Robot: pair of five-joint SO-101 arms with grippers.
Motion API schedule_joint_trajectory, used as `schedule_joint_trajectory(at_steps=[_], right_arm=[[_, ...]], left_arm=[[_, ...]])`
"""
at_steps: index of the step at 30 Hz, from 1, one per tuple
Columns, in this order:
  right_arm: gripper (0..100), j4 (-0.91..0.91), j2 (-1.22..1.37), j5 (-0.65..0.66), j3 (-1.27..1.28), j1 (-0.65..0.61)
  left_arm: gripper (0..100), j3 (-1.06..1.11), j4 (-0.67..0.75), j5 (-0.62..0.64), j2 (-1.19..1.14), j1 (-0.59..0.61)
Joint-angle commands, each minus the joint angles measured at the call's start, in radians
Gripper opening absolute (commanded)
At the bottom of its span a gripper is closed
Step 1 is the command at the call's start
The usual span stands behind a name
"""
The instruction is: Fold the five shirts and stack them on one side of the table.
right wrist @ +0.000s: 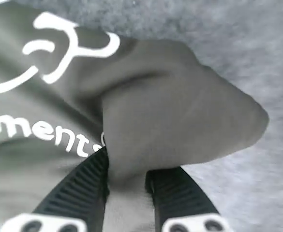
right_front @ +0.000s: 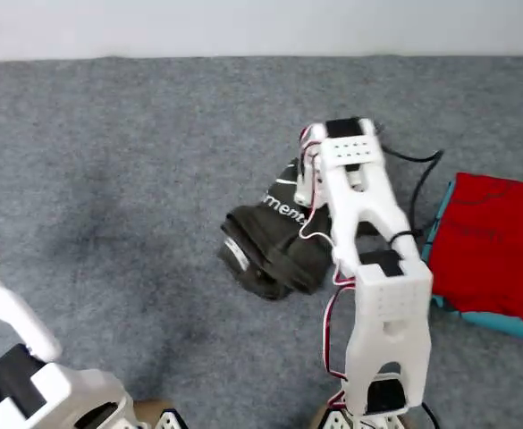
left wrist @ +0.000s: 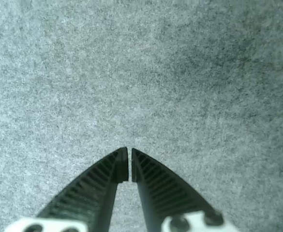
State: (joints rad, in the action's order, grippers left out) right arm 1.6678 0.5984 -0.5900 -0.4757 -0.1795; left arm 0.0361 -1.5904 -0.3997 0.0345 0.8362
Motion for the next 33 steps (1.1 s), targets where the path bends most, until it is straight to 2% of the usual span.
schedule_joint_trajectory(at_steps=[1,11,18,25,33], right_arm=[[0.8,0.081,-0.188,0.153,-0.008,0.059],[0.8,0.127,-0.518,0.486,-0.003,0.234],[0.8,0.127,-0.633,0.681,-0.002,0.43],[0.8,0.097,-0.608,0.833,-0.002,0.636],[0.8,-0.114,-0.447,0.924,-0.002,0.797]], left_arm=[[2,-0.013,0.015,-0.005,0.049,-0.006],[2,-0.013,0.009,-0.005,0.051,-0.006],[2,-0.013,0.008,-0.005,0.052,-0.005],[2,-0.012,-0.006,-0.005,0.052,-0.006],[2,-0.012,-0.005,-0.005,0.051,-0.005]])
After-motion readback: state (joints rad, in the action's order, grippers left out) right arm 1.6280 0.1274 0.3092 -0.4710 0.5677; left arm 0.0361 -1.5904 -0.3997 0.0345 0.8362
